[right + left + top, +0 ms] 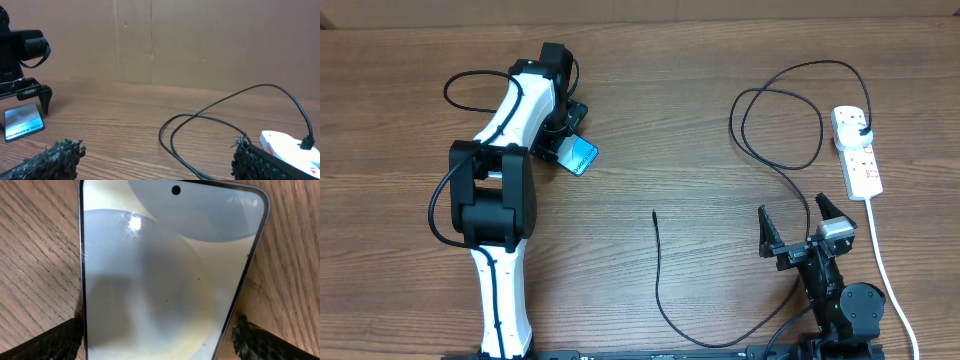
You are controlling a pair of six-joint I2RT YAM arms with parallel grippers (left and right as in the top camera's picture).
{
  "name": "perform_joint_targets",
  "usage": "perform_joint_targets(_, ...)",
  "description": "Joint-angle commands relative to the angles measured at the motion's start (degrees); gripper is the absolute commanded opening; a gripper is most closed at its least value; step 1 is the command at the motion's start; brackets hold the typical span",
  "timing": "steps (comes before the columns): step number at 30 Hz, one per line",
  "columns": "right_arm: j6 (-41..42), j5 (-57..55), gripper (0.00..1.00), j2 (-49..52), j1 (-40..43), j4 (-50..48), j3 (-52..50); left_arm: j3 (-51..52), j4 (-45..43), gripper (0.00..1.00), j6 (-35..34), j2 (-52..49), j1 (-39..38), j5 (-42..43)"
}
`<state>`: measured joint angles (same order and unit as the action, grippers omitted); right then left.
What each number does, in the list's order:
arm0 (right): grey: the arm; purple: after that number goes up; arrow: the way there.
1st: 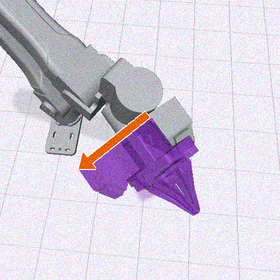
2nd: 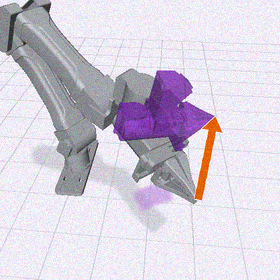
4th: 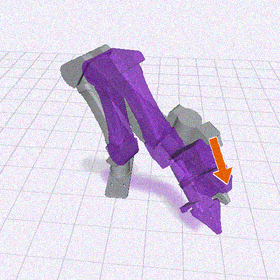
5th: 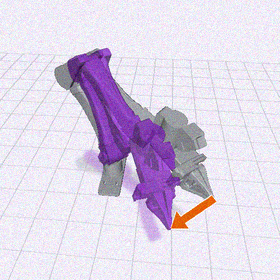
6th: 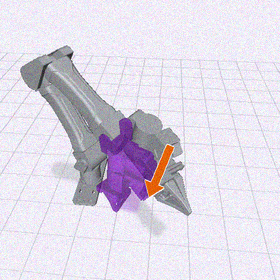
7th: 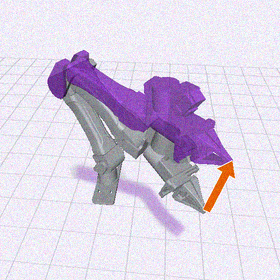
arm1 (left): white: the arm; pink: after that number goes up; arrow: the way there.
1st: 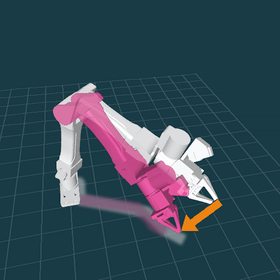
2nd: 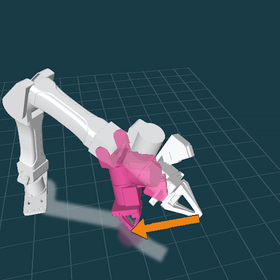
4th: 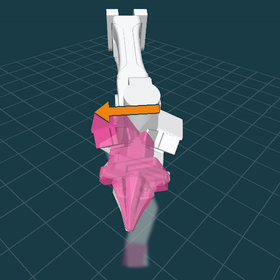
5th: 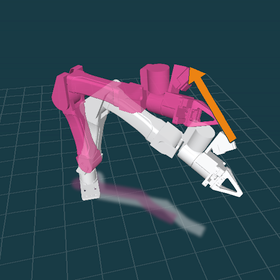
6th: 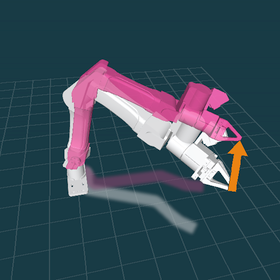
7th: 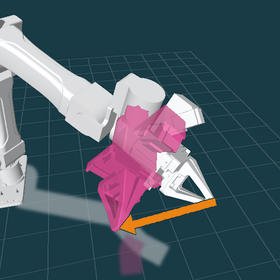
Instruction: Plug charger to phone and switch on socket
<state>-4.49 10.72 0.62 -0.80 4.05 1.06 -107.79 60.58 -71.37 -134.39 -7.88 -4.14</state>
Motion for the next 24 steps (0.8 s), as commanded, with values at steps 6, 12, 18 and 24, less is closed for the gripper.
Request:
perform_joint_targets(6, -0.09, 0.31, 1.00, -0.46, 0.17, -0.28, -0.61, 2.69, -0.44, 1.00, 1.09, -1.27, -0.57, -0.28)
perform_joint_targets(12, -0.09, 0.31, 1.00, -0.46, 0.17, -0.28, -0.61, 2.69, -0.44, 0.95, 1.09, -1.27, -0.57, -0.26)
perform_joint_targets(18, -0.09, 0.31, 1.00, -0.46, 0.17, -0.26, -0.61, 2.69, -0.46, 0.89, 1.09, -1.27, -0.57, 0.28)
perform_joint_targets(24, -0.09, 0.31, 1.00, -0.46, 0.17, -0.26, -0.61, 2.69, -0.46, 0.85, 1.09, -1.27, -0.42, 0.83)
